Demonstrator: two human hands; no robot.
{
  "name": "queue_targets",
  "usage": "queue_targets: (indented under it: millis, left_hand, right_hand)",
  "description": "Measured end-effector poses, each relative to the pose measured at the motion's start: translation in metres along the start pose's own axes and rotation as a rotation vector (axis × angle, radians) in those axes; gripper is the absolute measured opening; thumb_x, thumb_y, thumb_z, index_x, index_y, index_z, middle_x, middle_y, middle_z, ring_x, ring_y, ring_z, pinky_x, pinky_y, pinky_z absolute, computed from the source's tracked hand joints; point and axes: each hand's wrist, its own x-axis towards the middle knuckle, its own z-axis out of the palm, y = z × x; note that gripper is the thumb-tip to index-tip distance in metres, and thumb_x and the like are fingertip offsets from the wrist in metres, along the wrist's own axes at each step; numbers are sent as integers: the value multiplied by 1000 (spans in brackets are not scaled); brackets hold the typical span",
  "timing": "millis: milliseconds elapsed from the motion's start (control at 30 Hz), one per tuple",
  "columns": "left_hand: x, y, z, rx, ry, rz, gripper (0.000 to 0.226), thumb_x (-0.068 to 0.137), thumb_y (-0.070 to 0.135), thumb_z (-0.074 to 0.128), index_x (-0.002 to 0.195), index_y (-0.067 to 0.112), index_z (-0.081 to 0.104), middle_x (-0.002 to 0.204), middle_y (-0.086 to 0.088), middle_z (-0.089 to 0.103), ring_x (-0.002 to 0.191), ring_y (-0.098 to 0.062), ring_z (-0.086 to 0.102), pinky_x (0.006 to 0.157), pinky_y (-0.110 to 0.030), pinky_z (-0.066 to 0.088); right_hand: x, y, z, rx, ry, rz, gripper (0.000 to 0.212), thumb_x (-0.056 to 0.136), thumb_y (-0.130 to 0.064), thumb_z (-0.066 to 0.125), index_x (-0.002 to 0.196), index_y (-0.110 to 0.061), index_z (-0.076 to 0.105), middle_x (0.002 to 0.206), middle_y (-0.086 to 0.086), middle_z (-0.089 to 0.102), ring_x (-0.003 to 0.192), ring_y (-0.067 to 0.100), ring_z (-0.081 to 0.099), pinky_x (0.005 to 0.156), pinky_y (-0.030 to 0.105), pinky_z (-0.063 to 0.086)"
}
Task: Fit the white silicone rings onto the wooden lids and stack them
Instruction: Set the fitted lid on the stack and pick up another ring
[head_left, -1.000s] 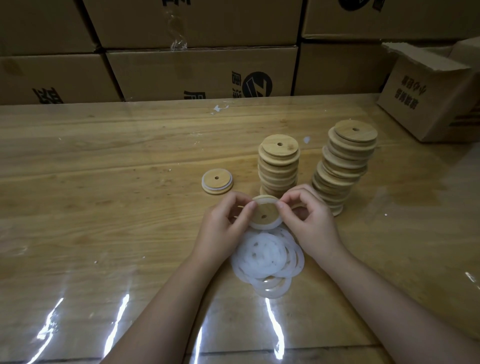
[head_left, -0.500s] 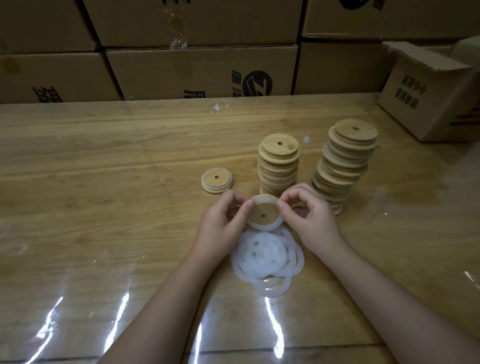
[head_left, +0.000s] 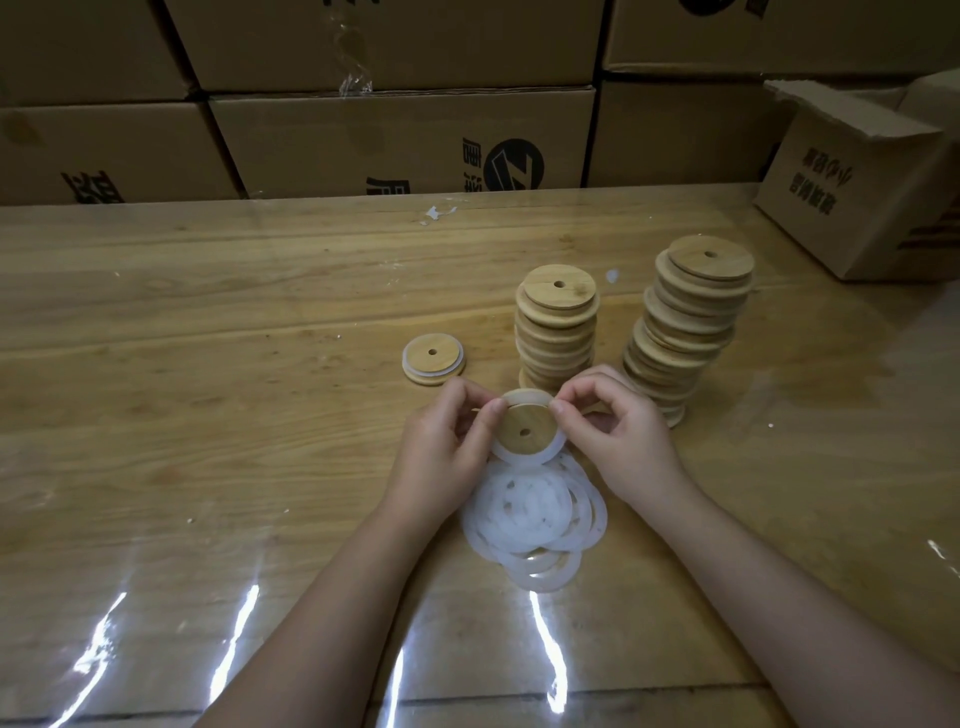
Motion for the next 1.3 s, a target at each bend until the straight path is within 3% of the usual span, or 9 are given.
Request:
queue_targets:
  millis: [67, 333, 633, 800, 967, 1067, 1167, 1300]
  left_hand:
    - [0, 0, 0, -1, -11, 7, 9, 87, 31, 58, 79, 33, 55, 73, 7, 65, 60, -19, 60, 56, -45, 51]
    - [1, 2, -3, -54, -41, -28, 10, 85, 30, 60, 77, 28, 56, 72, -4, 65, 63, -29, 59, 58, -49, 50]
    - [1, 3, -5, -109, -53, -80, 10, 84, 26, 60, 75, 26, 55, 70, 10, 63, 61, -7, 58, 58, -39, 50]
    - [1, 6, -6, -53, -9, -58, 12, 80, 25, 59, 85, 34, 53, 81, 23, 63, 71, 2, 58, 60, -16, 46]
    - [0, 10, -5, -30, -100, -3, 27, 83, 25, 70, 104, 40, 62, 94, 29, 66, 88, 9, 60, 71, -7, 42]
    - [2, 8, -7, -110, -96, -40, 22, 84, 20, 68, 101, 34, 67, 94, 20, 70, 87, 6, 63, 73, -9, 44]
    - [3, 8, -8, -195, -89, -93, 19, 83, 19, 67, 97, 32, 68, 92, 12, 73, 88, -6, 67, 77, -20, 50]
    - [5, 8, -9, -300, -106, -147, 19, 83, 13, 66, 95, 27, 69, 89, 13, 74, 87, -3, 67, 76, -16, 50]
  right_hand:
    - [0, 0, 0, 4, -2, -2, 7, 82, 2, 64, 77, -3, 62, 83, 2, 55, 74, 3, 55, 65, 17, 47]
    - [2, 2, -3, 39, -45, 58, 12, 83, -1, 64, 76, -10, 61, 83, -2, 55, 74, -1, 54, 67, 14, 46]
    - [2, 7, -2, 6, -70, 89, 14, 85, -2, 62, 76, -13, 60, 83, -1, 56, 73, 1, 53, 68, 15, 46]
    - [0, 5, -1, 15, -87, 37, 18, 84, 1, 62, 76, -14, 60, 84, -2, 55, 75, 3, 54, 68, 16, 46]
    - [-1, 3, -1, 13, -103, -4, 21, 84, 1, 63, 76, -18, 60, 85, -2, 56, 76, 0, 55, 67, 12, 44]
    - [-1, 3, 0, 10, -98, -3, 21, 83, 1, 63, 75, -19, 60, 84, -3, 56, 75, 0, 55, 67, 13, 44]
    - [-1, 3, 0, -11, -99, 2, 19, 83, 1, 64, 75, -16, 60, 82, -5, 56, 73, 0, 54, 66, 15, 45]
    - [-1, 4, 1, -18, -105, 15, 18, 83, 2, 63, 75, -13, 60, 81, -4, 56, 72, 2, 54, 65, 16, 46]
